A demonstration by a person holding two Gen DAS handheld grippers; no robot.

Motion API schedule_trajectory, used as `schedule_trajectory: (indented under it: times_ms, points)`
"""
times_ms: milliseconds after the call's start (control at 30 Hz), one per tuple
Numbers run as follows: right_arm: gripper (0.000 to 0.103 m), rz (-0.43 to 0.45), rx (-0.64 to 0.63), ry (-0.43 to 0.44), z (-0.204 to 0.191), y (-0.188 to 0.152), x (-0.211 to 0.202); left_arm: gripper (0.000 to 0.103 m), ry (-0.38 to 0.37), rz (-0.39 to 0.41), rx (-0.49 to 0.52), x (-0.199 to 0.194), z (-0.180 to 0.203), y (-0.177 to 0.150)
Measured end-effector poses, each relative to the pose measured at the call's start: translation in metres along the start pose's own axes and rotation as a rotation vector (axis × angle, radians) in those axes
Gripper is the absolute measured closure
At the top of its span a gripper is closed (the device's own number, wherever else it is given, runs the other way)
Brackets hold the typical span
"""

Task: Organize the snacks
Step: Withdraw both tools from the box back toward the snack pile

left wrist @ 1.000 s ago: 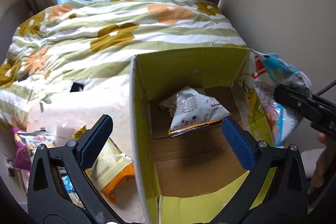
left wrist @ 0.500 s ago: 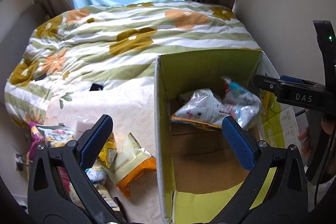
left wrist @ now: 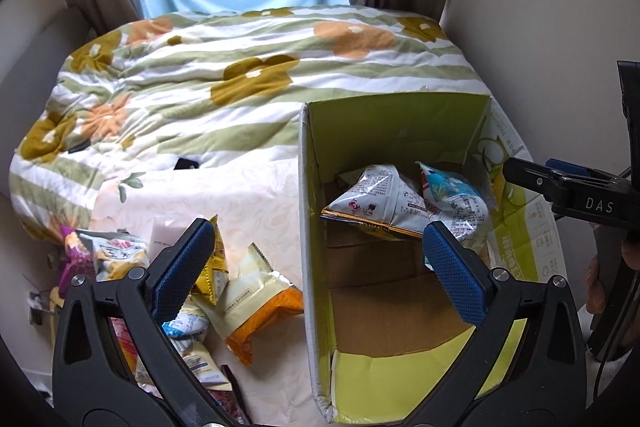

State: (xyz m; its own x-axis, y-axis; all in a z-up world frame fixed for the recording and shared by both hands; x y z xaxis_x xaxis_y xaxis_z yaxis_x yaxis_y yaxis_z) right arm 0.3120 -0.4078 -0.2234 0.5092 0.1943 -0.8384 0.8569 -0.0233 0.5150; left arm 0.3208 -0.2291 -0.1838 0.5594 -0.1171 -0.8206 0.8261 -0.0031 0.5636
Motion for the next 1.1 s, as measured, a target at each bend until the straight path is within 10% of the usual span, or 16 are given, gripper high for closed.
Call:
schedule_trajectory:
  times_ms: [500, 1100]
  points:
    - [0.004, 0.177, -0.021, -0.007, -0.088, -0.024, -0.093, 0.0, -0.107, 0.118, 0.075, -0.09, -0.046, -0.015]
    - [0.004, 0.193, -0.018, 0.058, -0.263, -0.111, -0.094, 0.0, -0.08, 0.068, -0.003, -0.13, -0.246, -0.087]
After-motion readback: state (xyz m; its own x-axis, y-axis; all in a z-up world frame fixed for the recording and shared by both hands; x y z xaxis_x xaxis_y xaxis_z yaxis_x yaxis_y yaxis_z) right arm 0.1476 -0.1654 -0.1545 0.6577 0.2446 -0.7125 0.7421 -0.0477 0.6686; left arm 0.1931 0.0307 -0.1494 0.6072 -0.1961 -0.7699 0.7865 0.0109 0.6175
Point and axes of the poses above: each gripper's, at about its wrist camera, not at the fingertips, and x roughly the way its jaws point, z to its right, y to its top, the point moved 8 cm from there along x, roughly the way its jaws point, and after that the axes turned 8 degrees about -x, right-handed, at the moved point
